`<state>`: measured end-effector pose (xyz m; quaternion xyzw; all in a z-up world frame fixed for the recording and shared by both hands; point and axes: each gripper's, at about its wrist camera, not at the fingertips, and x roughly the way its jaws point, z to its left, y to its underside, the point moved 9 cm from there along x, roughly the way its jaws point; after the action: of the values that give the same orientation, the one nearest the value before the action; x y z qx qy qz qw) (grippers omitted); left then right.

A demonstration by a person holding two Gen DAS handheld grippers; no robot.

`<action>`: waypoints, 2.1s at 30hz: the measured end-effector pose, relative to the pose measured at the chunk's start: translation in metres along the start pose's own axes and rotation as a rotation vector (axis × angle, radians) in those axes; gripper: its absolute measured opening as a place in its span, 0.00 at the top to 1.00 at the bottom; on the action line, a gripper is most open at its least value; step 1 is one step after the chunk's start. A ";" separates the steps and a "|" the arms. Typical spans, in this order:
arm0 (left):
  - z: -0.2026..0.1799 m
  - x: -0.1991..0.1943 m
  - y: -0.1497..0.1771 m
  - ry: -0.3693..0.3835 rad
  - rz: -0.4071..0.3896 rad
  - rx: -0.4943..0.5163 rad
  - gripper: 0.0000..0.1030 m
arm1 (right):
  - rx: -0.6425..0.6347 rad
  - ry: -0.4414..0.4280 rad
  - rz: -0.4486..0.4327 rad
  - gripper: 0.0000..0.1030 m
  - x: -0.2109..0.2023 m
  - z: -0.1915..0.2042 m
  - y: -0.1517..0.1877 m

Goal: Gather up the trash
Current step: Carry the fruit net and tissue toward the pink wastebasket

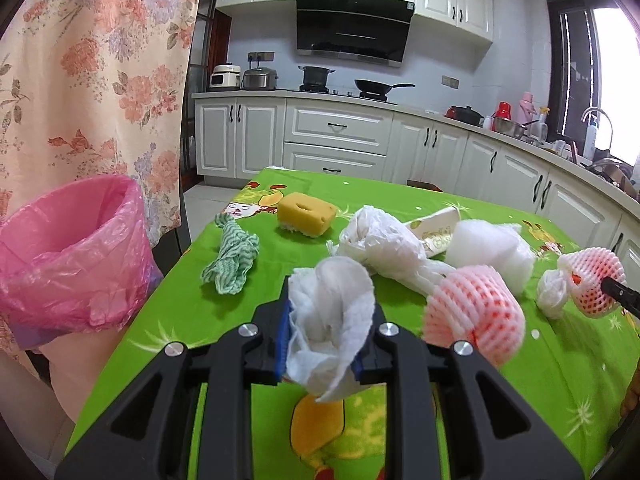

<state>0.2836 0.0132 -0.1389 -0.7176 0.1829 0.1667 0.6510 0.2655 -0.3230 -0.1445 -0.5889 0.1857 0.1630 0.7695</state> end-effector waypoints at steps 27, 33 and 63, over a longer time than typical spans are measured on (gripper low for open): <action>0.063 -0.097 0.024 -0.042 -0.024 0.069 0.78 | -0.302 -0.352 0.077 0.74 -0.053 0.206 0.047; 0.100 -0.116 0.004 -0.105 -0.058 0.053 0.78 | -0.384 -0.445 0.064 0.74 -0.058 0.264 0.045; 0.318 -0.075 -0.072 -0.334 -0.059 -0.169 0.57 | -0.543 -0.659 0.221 0.62 0.051 0.532 0.041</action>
<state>0.2518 0.3394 -0.0706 -0.7371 0.0363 0.2790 0.6144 0.3405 0.2032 -0.0774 -0.6630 -0.0574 0.4666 0.5826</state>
